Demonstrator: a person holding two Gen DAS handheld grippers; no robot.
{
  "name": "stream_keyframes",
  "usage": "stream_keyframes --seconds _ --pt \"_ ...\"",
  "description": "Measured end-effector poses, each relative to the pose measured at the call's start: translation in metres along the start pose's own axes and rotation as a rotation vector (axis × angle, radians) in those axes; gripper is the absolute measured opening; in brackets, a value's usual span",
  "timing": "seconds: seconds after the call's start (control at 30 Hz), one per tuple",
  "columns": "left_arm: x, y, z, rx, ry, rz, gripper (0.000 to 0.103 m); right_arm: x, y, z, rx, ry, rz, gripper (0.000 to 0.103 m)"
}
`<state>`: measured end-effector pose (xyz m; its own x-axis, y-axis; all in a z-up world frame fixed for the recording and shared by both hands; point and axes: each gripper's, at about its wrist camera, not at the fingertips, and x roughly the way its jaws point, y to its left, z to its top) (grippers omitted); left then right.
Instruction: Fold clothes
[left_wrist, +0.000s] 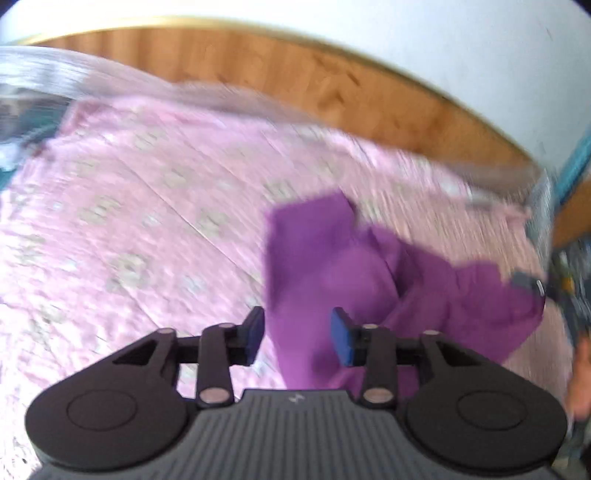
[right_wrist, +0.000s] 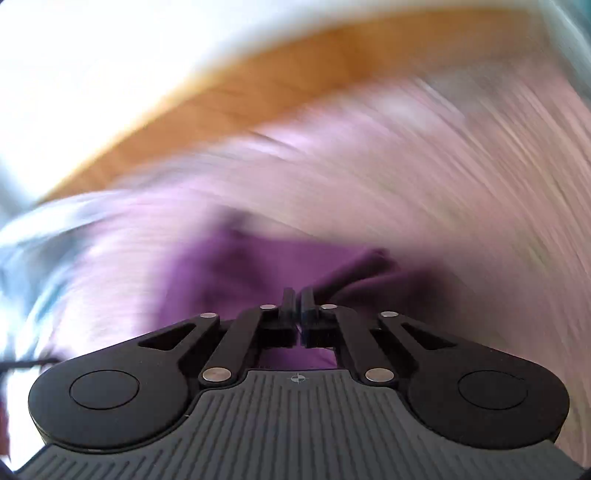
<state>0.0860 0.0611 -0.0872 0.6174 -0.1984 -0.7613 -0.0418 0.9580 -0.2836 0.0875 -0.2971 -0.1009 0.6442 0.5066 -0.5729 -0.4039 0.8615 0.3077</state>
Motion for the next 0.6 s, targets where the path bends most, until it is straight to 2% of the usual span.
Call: stream_keyframes --seconds 0.07,0.1,0.2,0.23,0.27,0.3,0.37,0.4,0.43,0.47,0.53,0.6 --pt "-0.014 0.021 0.014 -0.041 -0.046 0.004 0.05 -0.002 0.092 0.001 -0.225 0.028 0.171 0.0" --pt "-0.017 0.029 0.019 -0.045 -0.053 0.001 0.051 0.004 0.111 -0.013 -0.259 0.054 0.164 0.0" --pt "-0.018 0.024 0.023 0.047 -0.01 0.016 0.054 0.023 0.145 -0.061 -0.309 0.127 0.083 0.0" --pt "-0.018 0.017 0.021 0.093 -0.001 0.019 0.058 0.029 0.157 -0.077 -0.326 0.151 0.056 0.006" --pt "-0.018 0.012 0.016 0.109 0.006 0.011 0.063 0.022 0.137 -0.077 -0.203 0.148 0.01 0.02" --pt "-0.017 0.007 0.01 0.122 0.012 0.002 0.065 0.008 0.103 -0.071 -0.049 0.112 -0.035 0.028" --pt "-0.016 -0.002 -0.001 0.148 0.026 -0.017 0.067 -0.029 0.03 -0.055 0.254 0.004 -0.113 0.056" --pt "-0.011 -0.003 -0.007 0.124 0.047 -0.04 0.067 -0.051 -0.005 -0.047 0.401 -0.065 -0.149 0.064" --pt "-0.006 -0.005 -0.01 0.099 0.065 -0.062 0.067 -0.062 -0.038 -0.044 0.537 -0.109 -0.164 0.078" --pt "-0.002 -0.008 -0.012 0.075 0.08 -0.082 0.067 -0.07 -0.07 -0.041 0.671 -0.147 -0.172 0.088" --pt "0.005 -0.021 -0.011 0.075 0.092 -0.106 0.067 -0.06 -0.13 -0.051 0.872 -0.157 -0.159 0.09" --pt "0.01 -0.038 -0.008 0.103 0.095 -0.123 0.067 -0.023 -0.173 -0.066 1.005 -0.093 -0.148 0.086"
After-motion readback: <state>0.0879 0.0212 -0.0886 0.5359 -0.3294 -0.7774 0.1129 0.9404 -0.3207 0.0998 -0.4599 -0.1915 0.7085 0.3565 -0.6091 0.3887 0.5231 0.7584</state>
